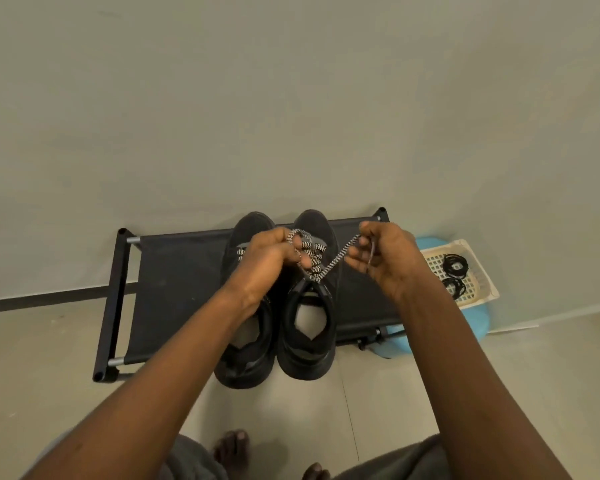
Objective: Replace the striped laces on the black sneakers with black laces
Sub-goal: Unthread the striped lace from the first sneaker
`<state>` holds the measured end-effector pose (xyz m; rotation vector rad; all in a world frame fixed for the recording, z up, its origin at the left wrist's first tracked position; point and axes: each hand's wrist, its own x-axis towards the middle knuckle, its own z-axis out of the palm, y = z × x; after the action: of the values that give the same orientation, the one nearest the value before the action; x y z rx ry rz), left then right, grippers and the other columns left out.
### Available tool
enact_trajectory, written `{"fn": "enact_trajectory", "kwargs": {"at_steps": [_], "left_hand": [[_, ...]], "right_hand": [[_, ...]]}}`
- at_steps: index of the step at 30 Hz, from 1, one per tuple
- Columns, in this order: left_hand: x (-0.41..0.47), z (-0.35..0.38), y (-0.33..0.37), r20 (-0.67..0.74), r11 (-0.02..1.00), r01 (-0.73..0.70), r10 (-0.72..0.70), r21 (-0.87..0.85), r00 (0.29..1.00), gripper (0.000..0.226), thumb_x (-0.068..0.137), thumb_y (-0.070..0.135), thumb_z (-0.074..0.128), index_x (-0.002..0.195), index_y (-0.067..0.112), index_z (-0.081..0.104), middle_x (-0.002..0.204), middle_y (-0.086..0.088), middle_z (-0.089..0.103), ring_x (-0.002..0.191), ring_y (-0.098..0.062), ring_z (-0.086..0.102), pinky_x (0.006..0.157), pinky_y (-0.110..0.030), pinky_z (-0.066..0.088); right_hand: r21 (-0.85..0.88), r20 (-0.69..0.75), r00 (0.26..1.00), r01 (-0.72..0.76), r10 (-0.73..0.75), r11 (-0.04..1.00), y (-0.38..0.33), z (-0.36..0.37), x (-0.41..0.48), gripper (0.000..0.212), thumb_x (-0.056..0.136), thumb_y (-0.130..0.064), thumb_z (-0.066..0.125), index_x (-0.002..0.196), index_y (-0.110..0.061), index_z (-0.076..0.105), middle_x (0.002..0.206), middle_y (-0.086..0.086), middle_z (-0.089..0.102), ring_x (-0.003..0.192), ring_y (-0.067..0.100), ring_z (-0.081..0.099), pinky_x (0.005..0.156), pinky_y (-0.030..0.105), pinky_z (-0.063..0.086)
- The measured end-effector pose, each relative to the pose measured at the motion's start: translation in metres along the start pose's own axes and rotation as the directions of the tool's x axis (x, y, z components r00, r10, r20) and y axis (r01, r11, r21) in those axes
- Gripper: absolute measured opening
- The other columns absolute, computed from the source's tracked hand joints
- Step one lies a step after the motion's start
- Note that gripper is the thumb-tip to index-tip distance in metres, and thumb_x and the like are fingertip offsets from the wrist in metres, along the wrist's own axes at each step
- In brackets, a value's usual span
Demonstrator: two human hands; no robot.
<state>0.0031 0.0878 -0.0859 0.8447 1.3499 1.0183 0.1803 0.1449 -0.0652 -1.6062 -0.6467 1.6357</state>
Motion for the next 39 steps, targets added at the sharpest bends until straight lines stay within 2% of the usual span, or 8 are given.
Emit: {"fn": "enact_trajectory", "kwargs": {"at_steps": [3,5,9,12,16,20,25,39], "left_hand": [[-0.002,-0.008,0.004,0.164,0.99,0.074,-0.054,-0.117,0.985,0.039,0.108,0.013,0.031,0.091,0.008,0.065,0.059,-0.007,0.056,0.052,-0.02,0.054,0.074,-0.038,0.055],[0.001,-0.013,0.003,0.127,0.992,0.072,-0.085,0.103,0.988,0.052,0.113,0.037,0.031,0.092,0.008,0.068,0.054,-0.004,0.052,0.041,-0.013,0.044,0.061,-0.032,0.053],[0.006,-0.019,-0.002,0.022,0.604,-0.1,0.135,0.791,0.991,0.011,0.097,0.038,0.07,0.094,0.029,0.064,0.071,0.012,0.065,0.064,-0.002,0.06,0.064,-0.029,0.046],[0.006,-0.017,-0.008,0.129,0.463,-0.178,0.135,0.868,0.982,0.019,0.088,0.034,0.076,0.101,0.039,0.062,0.096,0.016,0.062,0.085,-0.005,0.062,0.075,-0.033,0.05],[0.006,-0.01,-0.016,0.236,0.391,-0.277,0.15,0.878,0.96,0.019,0.087,0.044,0.076,0.101,0.041,0.064,0.105,0.01,0.057,0.092,-0.012,0.06,0.076,-0.036,0.051],[0.009,-0.008,-0.023,0.205,0.483,-0.288,0.219,0.827,0.954,0.012,0.088,0.033,0.078,0.086,0.032,0.066,0.088,0.013,0.065,0.08,-0.008,0.064,0.075,-0.039,0.057],[0.013,-0.012,-0.02,0.154,0.64,-0.263,0.222,0.722,0.963,0.009,0.09,0.024,0.079,0.086,0.028,0.072,0.078,0.014,0.073,0.074,-0.001,0.069,0.072,-0.031,0.059],[0.01,-0.002,-0.029,0.22,0.461,-0.334,0.284,0.822,0.933,0.017,0.085,0.026,0.076,0.082,0.029,0.06,0.083,0.01,0.061,0.075,-0.009,0.059,0.073,-0.034,0.054]], "right_hand": [[0.034,-0.084,0.996,0.043,-0.04,0.999,-0.006,-0.002,-0.001,0.01,0.098,-0.01,0.056,0.09,-0.013,0.06,0.059,-0.002,0.05,0.046,0.011,0.047,0.049,0.024,0.051],[-0.106,-0.159,0.975,0.139,-0.155,0.985,-0.004,-0.006,0.004,0.008,0.098,-0.012,0.056,0.097,-0.013,0.064,0.063,-0.002,0.052,0.045,0.009,0.045,0.041,0.02,0.037],[-0.579,-0.135,0.908,0.253,-0.397,0.775,0.007,-0.014,0.011,0.027,0.091,-0.028,0.062,0.118,-0.024,0.061,0.094,0.0,0.067,0.085,0.021,0.064,0.078,0.04,0.055],[-0.811,0.057,0.915,0.276,-0.4,0.515,0.013,-0.014,0.008,0.046,0.089,-0.034,0.07,0.13,-0.026,0.052,0.105,0.001,0.063,0.097,0.022,0.061,0.081,0.036,0.048],[-0.812,0.301,0.948,0.313,-0.107,0.492,0.023,-0.002,0.004,0.028,0.082,-0.026,0.082,0.101,-0.03,0.063,0.09,-0.006,0.066,0.088,0.015,0.067,0.081,0.037,0.058],[-0.842,0.407,0.912,0.398,-0.054,0.363,0.036,0.003,0.007,0.031,0.077,-0.025,0.083,0.096,-0.032,0.06,0.093,-0.003,0.068,0.087,0.017,0.067,0.079,0.035,0.056],[-0.819,0.404,0.904,0.426,-0.141,0.385,0.036,0.002,0.011,0.016,0.08,-0.024,0.084,0.084,-0.027,0.068,0.083,-0.006,0.071,0.081,0.014,0.069,0.077,0.034,0.059],[-0.867,0.366,0.917,0.397,-0.157,0.3,0.032,0.002,0.008,0.016,0.088,-0.015,0.06,0.087,-0.006,0.073,0.083,0.011,0.073,0.08,0.025,0.069,0.066,0.037,0.056]]}}
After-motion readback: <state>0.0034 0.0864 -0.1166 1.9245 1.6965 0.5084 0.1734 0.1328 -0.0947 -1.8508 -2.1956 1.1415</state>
